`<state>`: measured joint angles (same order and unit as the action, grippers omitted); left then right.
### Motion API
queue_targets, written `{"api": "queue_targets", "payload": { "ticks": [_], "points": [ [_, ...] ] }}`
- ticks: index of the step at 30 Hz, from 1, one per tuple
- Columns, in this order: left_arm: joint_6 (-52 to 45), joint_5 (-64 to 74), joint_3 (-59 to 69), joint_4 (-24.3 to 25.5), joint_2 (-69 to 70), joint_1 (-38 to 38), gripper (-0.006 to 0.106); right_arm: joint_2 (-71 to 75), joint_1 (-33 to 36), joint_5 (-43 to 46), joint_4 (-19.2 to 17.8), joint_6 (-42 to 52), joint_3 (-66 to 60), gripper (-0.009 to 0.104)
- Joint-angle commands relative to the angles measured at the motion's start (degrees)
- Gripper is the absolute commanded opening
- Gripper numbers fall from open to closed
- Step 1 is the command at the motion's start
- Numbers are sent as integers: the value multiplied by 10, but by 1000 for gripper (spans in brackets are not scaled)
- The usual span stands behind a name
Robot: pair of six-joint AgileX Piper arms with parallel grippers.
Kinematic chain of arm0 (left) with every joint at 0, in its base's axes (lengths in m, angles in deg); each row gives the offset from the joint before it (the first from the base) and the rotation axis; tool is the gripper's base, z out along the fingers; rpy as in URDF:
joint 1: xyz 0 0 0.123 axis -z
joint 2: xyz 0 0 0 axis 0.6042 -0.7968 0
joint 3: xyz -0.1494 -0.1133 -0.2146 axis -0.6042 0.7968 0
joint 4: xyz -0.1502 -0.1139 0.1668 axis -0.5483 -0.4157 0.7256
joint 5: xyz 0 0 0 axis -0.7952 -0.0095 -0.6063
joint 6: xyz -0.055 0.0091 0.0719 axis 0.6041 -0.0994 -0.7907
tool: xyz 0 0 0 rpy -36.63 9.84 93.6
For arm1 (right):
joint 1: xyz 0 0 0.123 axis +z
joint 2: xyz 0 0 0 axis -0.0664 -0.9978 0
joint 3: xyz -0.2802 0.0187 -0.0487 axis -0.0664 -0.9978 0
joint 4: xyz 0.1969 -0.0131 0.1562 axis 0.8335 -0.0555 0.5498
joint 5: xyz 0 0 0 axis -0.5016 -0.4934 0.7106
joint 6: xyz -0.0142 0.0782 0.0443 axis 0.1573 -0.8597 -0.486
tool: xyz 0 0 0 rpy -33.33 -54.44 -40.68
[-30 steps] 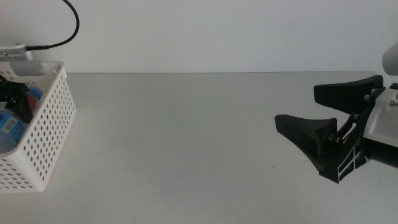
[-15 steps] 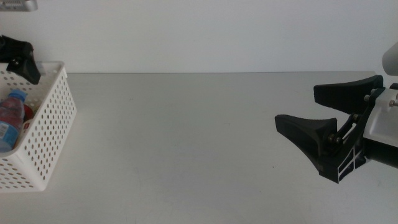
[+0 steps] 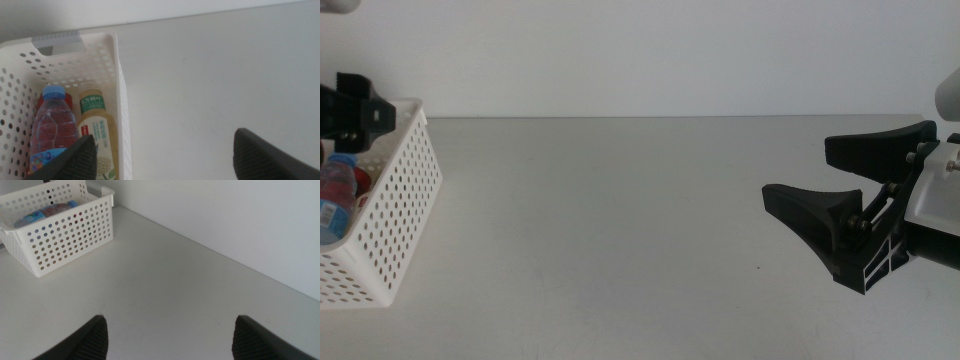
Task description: Use arms to grab the bottles and put them into the dustbin to the left of the table.
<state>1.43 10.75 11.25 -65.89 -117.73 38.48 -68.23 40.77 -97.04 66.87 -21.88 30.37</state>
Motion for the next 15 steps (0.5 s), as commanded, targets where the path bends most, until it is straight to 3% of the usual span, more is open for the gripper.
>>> {"api": "queue_targets", "payload": {
  "ticks": [1, 15],
  "points": [
    [21, -92, 36, 5, 50, 5, 94, 6, 2, 39, 0, 7, 20, 63],
    [29, -128, 92, 25, 106, 3, 94, 6, 2, 39, 0, 7, 20, 63]
  ]
}}
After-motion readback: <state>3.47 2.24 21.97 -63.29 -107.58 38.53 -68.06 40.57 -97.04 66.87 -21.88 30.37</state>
